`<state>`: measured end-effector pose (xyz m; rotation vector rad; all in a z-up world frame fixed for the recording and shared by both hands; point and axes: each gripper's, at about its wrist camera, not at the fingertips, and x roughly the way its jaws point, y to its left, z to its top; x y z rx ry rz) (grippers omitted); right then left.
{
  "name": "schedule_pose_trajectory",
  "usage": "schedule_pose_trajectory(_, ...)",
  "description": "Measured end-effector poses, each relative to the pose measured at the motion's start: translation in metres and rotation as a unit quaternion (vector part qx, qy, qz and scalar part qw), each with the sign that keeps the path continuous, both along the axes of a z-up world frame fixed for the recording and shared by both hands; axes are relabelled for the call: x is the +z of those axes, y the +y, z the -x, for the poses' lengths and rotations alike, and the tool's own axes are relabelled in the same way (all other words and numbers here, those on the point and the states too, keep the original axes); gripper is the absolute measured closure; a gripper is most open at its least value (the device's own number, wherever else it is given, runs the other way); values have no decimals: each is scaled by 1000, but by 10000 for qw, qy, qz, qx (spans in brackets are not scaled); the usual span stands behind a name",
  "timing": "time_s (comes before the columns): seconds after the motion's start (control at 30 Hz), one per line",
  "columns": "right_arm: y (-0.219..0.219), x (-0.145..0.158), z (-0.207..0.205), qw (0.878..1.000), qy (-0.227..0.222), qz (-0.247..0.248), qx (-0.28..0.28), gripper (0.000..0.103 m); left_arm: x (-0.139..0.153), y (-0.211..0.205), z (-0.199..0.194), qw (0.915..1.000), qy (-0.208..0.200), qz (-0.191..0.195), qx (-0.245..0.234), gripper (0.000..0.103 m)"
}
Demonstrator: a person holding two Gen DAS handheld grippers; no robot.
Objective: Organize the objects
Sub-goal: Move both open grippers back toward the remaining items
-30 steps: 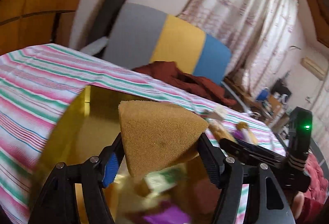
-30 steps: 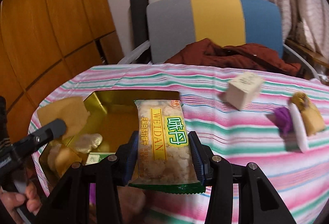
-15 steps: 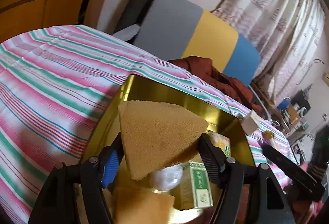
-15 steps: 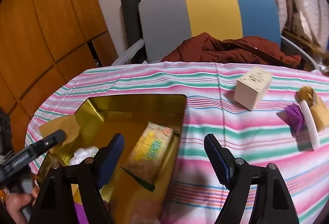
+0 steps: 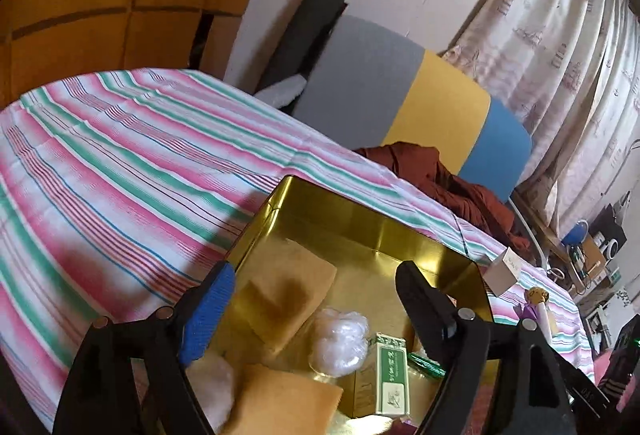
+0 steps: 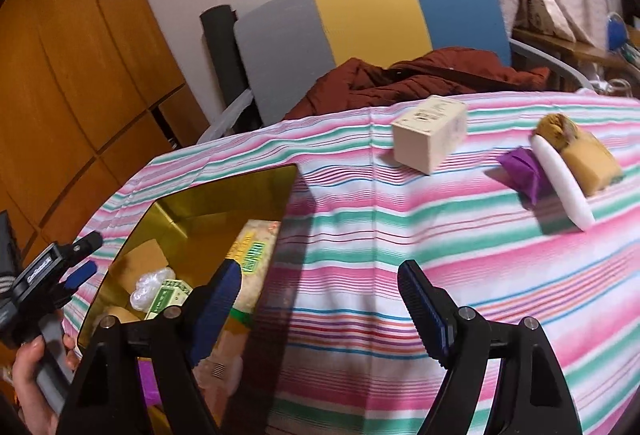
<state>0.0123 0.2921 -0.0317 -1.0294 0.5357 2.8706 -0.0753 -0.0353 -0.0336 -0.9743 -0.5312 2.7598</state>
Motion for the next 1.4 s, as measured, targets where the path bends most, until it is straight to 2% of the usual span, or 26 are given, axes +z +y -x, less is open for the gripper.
schedule_pose_trajectory(0.23,23,-6,-12,9996,-80,113,-260,21,7,24,-24,9996,111,18,-241,19)
schedule_pose_trajectory(0.5,39,-16,-26,9989,-206,78,-402,21,15,73,-49,9936,278,281,-1061,19)
schedule_pose_trajectory(0.8,63,-28,-41,9975,-352,82,-609,21,22,145,-85,9717,387,537,-2269,19)
schedule_pose_trajectory(1.17,100,-30,-60,9955,-381,29,-869,21,19,206,-119,9451,342,689,-3176,19)
schedule_pose_trajectory(1.4,143,-31,-71,9917,-412,-103,-1211,20,8,241,-129,9291,148,751,-3619,19)
